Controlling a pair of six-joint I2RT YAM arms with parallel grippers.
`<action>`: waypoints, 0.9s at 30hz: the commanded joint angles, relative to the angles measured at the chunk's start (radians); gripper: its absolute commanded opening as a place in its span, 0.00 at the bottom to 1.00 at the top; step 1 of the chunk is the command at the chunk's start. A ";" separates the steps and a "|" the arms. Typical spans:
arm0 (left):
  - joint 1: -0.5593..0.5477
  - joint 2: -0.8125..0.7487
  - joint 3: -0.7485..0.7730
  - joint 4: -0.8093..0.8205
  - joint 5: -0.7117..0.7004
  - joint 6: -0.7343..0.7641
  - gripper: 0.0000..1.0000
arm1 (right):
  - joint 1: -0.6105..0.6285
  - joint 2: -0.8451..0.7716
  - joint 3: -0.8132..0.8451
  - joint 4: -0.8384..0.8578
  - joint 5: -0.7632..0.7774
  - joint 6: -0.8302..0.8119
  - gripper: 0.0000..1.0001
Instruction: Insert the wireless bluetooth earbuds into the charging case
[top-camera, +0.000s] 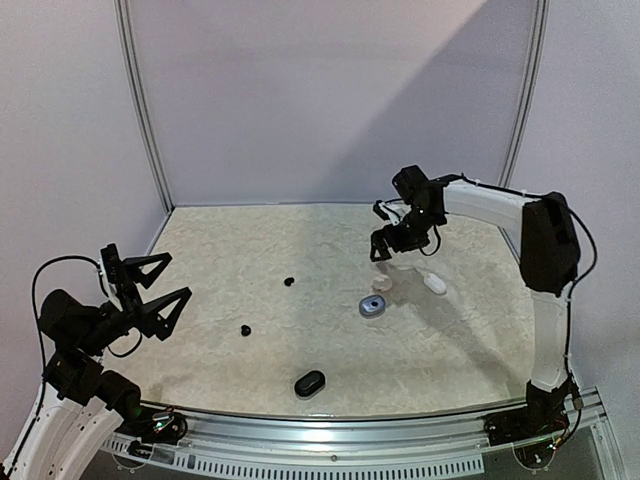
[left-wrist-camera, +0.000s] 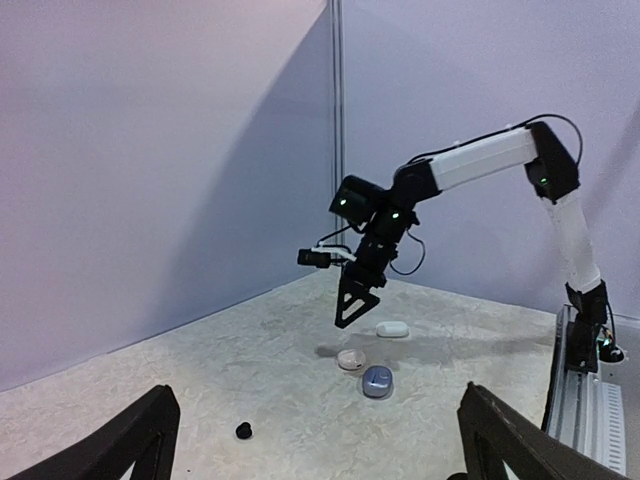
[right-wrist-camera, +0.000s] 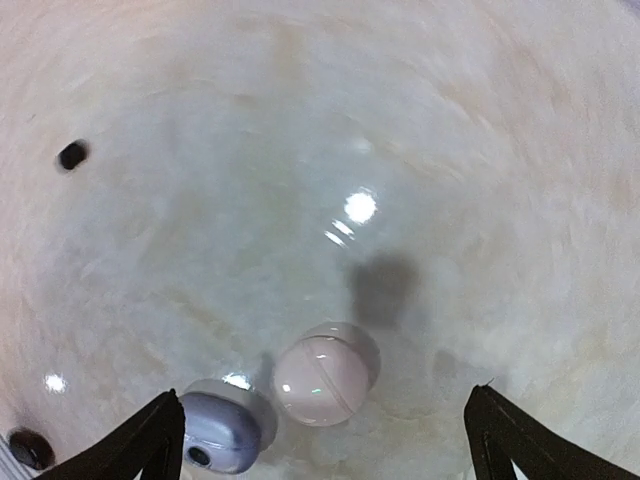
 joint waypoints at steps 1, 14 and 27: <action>0.009 -0.003 0.003 -0.013 0.005 0.010 0.99 | 0.217 -0.299 -0.288 0.531 0.014 -0.308 0.99; 0.011 0.013 0.001 -0.010 0.007 0.010 0.99 | 0.616 -0.149 -0.276 0.152 -0.191 -0.819 0.99; 0.012 0.022 0.001 -0.010 0.007 0.009 0.99 | 0.663 -0.039 -0.334 0.202 -0.187 -0.777 0.88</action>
